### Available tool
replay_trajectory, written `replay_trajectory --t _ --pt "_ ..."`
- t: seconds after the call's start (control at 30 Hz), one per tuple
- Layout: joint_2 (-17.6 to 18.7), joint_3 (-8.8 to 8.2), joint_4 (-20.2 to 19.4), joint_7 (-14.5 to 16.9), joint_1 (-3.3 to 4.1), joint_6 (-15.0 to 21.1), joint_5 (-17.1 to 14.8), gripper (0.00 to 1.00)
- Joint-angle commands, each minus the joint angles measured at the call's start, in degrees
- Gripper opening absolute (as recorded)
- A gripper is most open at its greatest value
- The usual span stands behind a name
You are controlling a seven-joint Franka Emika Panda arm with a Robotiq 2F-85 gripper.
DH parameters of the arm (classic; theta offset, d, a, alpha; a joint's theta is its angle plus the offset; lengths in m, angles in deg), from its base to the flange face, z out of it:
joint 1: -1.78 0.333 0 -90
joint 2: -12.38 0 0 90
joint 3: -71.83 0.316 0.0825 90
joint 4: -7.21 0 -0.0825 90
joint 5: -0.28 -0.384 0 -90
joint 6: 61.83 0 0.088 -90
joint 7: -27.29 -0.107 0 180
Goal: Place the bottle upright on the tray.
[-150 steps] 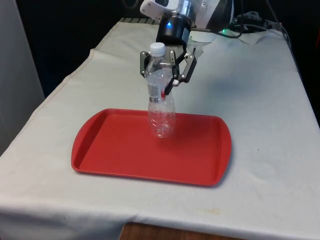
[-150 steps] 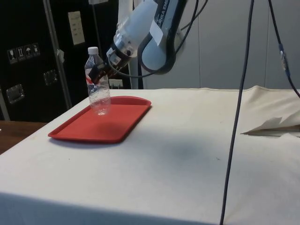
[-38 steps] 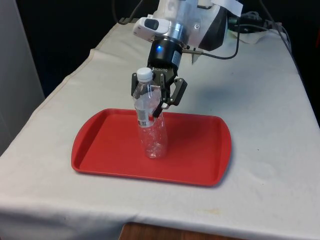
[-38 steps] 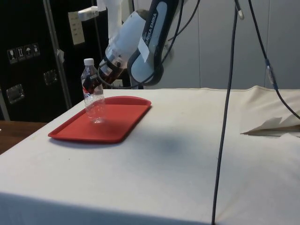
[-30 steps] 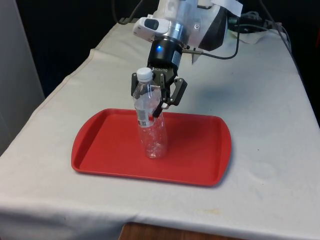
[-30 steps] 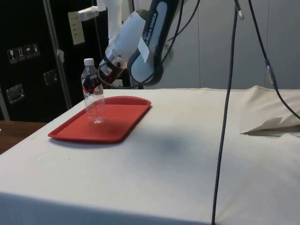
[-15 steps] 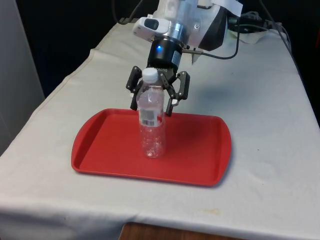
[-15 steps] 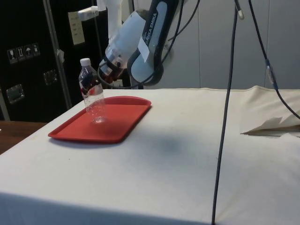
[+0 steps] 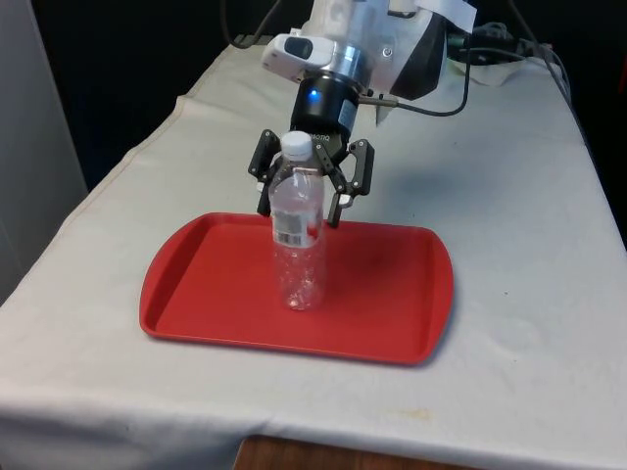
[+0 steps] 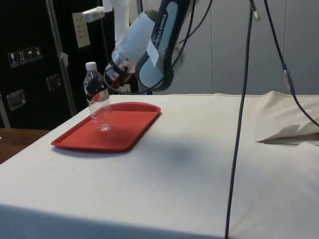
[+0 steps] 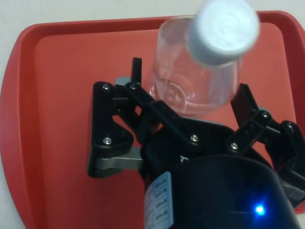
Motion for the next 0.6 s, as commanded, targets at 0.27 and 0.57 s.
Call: replay_trajectory --t 0.27,0.57 --pt "0.0 -0.11 0.0 0.0 0.29 0.0 -0.1 1.0" --pt "-0.3 -0.11 -0.4 0.0 0.34 0.1 -0.1 1.0"
